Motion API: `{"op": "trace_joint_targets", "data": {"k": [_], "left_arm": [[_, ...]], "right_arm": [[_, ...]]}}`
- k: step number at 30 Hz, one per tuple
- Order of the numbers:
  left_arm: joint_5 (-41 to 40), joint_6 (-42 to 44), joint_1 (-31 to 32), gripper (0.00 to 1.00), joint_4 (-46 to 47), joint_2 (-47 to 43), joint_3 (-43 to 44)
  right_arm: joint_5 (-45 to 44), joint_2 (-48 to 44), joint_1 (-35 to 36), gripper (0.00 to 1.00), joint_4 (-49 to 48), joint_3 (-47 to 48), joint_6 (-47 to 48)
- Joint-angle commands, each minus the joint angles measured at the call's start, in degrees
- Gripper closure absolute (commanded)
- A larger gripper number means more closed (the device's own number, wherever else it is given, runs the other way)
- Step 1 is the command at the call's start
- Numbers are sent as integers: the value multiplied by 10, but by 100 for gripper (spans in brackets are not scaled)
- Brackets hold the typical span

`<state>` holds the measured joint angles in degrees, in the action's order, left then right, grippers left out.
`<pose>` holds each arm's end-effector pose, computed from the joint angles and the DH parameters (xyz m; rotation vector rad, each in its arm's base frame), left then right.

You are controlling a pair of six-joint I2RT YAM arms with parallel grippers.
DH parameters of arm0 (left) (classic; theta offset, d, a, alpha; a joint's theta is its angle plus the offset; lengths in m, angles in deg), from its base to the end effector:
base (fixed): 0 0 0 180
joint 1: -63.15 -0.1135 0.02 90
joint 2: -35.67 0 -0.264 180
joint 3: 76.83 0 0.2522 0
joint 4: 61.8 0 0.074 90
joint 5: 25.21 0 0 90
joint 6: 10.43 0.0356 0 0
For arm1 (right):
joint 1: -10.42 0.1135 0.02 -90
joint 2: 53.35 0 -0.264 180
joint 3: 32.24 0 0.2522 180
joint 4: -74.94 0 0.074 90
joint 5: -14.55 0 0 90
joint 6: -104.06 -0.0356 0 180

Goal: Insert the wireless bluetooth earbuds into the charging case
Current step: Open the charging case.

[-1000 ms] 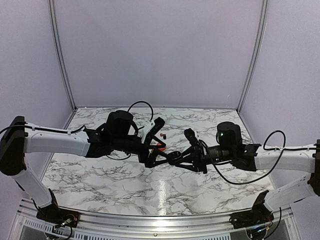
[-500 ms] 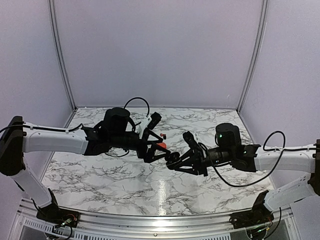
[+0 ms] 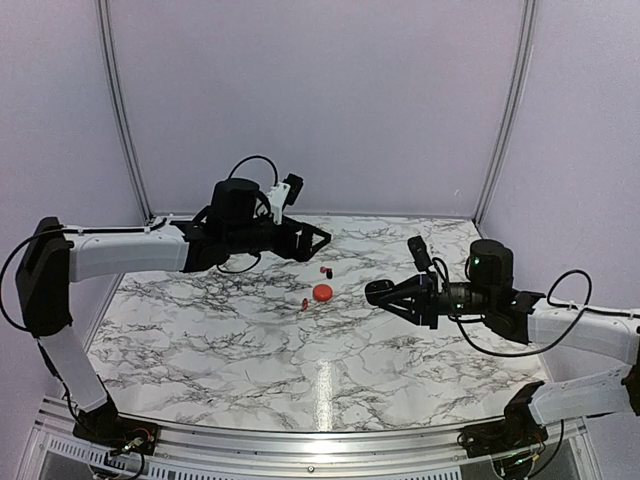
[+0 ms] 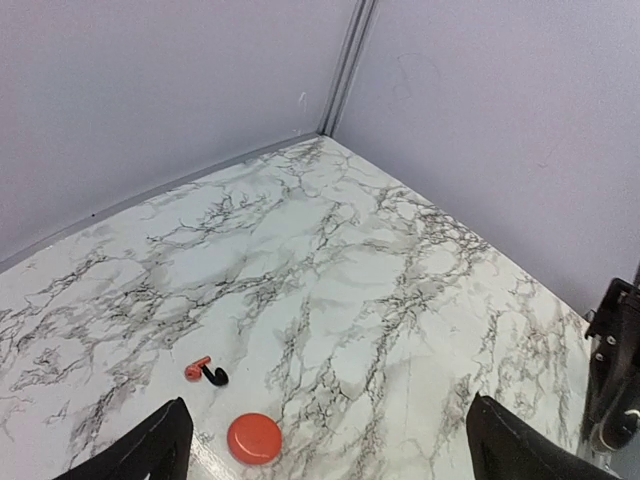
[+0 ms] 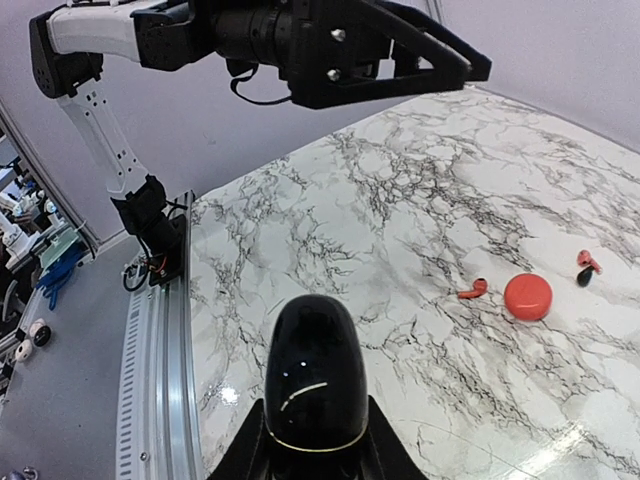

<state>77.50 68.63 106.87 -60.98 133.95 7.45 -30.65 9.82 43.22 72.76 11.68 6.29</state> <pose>0.2899 -0.2881 0.2889 0.6884 1.7533 -0.8686 0.1830 0.1478 0.2368 -0.9628 1.7049 1.2040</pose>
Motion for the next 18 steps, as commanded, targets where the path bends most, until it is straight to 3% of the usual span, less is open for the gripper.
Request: {"op": "trace_joint_targets", "data": {"k": [1, 5, 9, 18], "left_arm": [[2, 26, 5, 1, -54, 62, 50], [147, 51, 18, 1, 27, 24, -1], [228, 63, 33, 1, 42, -11, -29], [278, 62, 82, 1, 42, -5, -17]], "right_arm": [[-8, -12, -16, 100, -10, -1, -22], [1, 1, -17, 100, -15, -4, -19], [30, 6, -14, 100, -29, -8, -8], [23, 18, 37, 100, -5, 12, 20]]}}
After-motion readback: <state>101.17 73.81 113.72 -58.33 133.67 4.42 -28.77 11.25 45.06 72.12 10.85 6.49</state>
